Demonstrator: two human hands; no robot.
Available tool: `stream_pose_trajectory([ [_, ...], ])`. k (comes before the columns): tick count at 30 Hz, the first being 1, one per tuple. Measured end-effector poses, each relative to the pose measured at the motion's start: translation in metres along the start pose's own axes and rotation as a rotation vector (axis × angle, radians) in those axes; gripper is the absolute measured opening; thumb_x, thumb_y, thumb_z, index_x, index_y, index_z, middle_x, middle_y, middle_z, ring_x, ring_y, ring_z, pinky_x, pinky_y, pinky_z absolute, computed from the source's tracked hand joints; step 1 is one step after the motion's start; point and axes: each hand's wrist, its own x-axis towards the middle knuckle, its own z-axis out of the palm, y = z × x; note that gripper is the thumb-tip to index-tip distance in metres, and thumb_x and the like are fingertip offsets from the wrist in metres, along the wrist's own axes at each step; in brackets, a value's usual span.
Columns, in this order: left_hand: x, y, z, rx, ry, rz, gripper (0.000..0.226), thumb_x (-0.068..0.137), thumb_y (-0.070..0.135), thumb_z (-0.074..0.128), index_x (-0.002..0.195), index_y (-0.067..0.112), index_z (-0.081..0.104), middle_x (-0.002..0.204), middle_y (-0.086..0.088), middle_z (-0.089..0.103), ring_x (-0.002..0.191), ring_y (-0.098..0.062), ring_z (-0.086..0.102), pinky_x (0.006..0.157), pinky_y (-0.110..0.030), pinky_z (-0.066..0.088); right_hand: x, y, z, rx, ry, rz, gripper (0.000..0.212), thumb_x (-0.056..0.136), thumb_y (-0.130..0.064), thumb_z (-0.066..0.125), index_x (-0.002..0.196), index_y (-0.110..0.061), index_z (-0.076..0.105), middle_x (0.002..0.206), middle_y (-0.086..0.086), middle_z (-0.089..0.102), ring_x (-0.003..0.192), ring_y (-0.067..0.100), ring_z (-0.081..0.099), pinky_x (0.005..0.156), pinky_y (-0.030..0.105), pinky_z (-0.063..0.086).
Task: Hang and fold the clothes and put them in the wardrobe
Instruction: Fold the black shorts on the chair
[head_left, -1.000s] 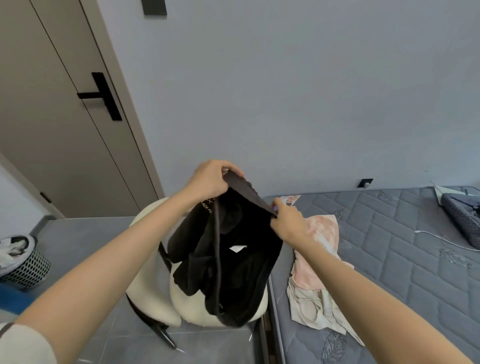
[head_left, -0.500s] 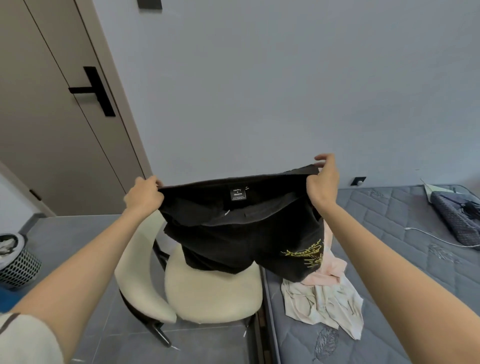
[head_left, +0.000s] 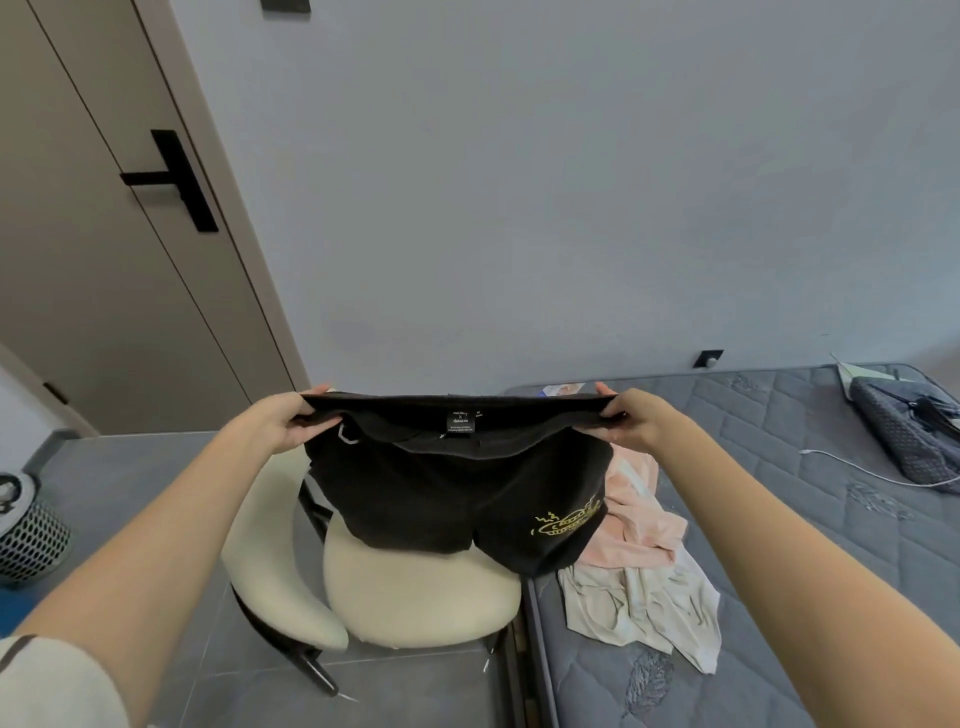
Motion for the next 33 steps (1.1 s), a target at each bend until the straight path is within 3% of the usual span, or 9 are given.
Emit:
stream_pose_trajectory([
  [5, -0.009, 0.003, -0.004, -0.144, -0.131, 0.058, 0.045, 0.078, -0.008, 0.036, 0.117, 0.005, 0.056, 0.119, -0.008, 0.051, 0.111, -0.030, 0.052, 0.089, -0.050, 0.047, -0.001, 0.009, 0.010, 0.335, -0.043, -0.032, 0.033, 0.065, 0.010, 0.028, 0.082, -0.008, 0.049, 0.115, 0.019, 0.051, 0.104, 0.043, 0.051, 0.105, 0.064, 0.031],
  [8, -0.007, 0.003, -0.002, -0.233, -0.140, 0.037, 0.016, 0.082, 0.006, 0.058, 0.098, 0.008, 0.057, 0.107, -0.007, 0.052, 0.099, -0.025, 0.055, 0.082, -0.052, 0.051, 0.001, 0.010, 0.017, 0.408, -0.074, -0.065, 0.010, 0.078, 0.002, 0.045, 0.081, -0.007, 0.048, 0.110, 0.018, 0.057, 0.105, 0.041, 0.055, 0.099, 0.060, 0.041],
  [10, 0.001, -0.001, 0.001, -0.186, -0.055, 0.103, 0.019, 0.088, -0.002, 0.059, 0.104, 0.008, 0.060, 0.114, -0.010, 0.053, 0.097, -0.023, 0.056, 0.079, -0.040, 0.052, 0.006, 0.013, 0.022, 0.248, 0.017, -0.128, 0.014, 0.085, 0.008, 0.052, 0.087, -0.006, 0.052, 0.102, 0.016, 0.056, 0.104, 0.034, 0.056, 0.084, 0.050, 0.051],
  [12, 0.005, -0.006, 0.005, 0.084, 0.067, 0.268, 0.032, 0.086, -0.008, 0.058, 0.113, 0.009, 0.063, 0.120, -0.014, 0.057, 0.099, -0.023, 0.056, 0.081, -0.036, 0.052, 0.011, 0.018, 0.023, -0.076, 0.173, -0.249, 0.023, 0.083, 0.011, 0.059, 0.081, -0.011, 0.053, 0.088, 0.011, 0.056, 0.095, 0.029, 0.055, 0.074, 0.042, 0.052],
  [15, 0.005, -0.012, 0.002, 0.644, 0.223, 0.627, 0.024, 0.078, -0.004, 0.069, 0.095, 0.013, 0.067, 0.115, -0.014, 0.063, 0.099, -0.026, 0.057, 0.082, -0.033, 0.048, 0.012, 0.028, 0.016, -0.507, 0.389, -0.479, 0.028, 0.077, 0.004, 0.071, 0.085, -0.017, 0.053, 0.086, 0.002, 0.055, 0.090, 0.022, 0.053, 0.076, 0.036, 0.049],
  [17, 0.002, -0.013, 0.002, 0.828, 0.216, 0.780, 0.021, 0.076, 0.001, 0.073, 0.088, 0.017, 0.065, 0.109, -0.008, 0.065, 0.104, -0.025, 0.057, 0.083, -0.030, 0.045, 0.010, 0.034, 0.013, -0.731, 0.428, -0.617, 0.031, 0.074, 0.002, 0.074, 0.091, -0.017, 0.056, 0.085, -0.002, 0.055, 0.084, 0.018, 0.053, 0.072, 0.032, 0.044],
  [22, -0.011, -0.012, 0.008, 0.818, 0.132, 0.869, 0.041, 0.074, 0.014, 0.081, 0.108, 0.024, 0.062, 0.114, -0.001, 0.059, 0.113, -0.019, 0.050, 0.093, -0.034, 0.044, 0.003, 0.028, 0.021, -0.938, 0.343, -0.740, 0.046, 0.067, -0.004, 0.079, 0.104, -0.018, 0.057, 0.085, 0.000, 0.056, 0.080, 0.020, 0.055, 0.070, 0.030, 0.043],
  [28, -0.038, -0.016, 0.057, 0.744, -0.196, 0.770, 0.044, 0.077, 0.014, 0.077, 0.115, 0.026, 0.057, 0.100, 0.010, 0.054, 0.084, 0.000, 0.054, 0.057, -0.008, 0.045, -0.018, 0.029, 0.079, -0.762, 0.096, -0.737, 0.060, 0.062, -0.015, 0.086, 0.104, -0.022, 0.044, 0.083, -0.004, 0.052, 0.072, 0.008, 0.052, 0.054, 0.024, 0.038],
  [33, -0.055, -0.023, 0.087, 0.824, -0.464, 0.700, 0.065, 0.081, 0.004, 0.067, 0.134, 0.035, 0.047, 0.109, -0.005, 0.060, 0.101, -0.017, 0.058, 0.079, -0.019, 0.051, -0.036, 0.031, 0.119, -0.690, -0.226, -0.516, 0.059, 0.071, -0.009, 0.082, 0.111, -0.014, 0.038, 0.092, 0.007, 0.063, 0.077, 0.015, 0.063, 0.063, 0.023, 0.050],
])
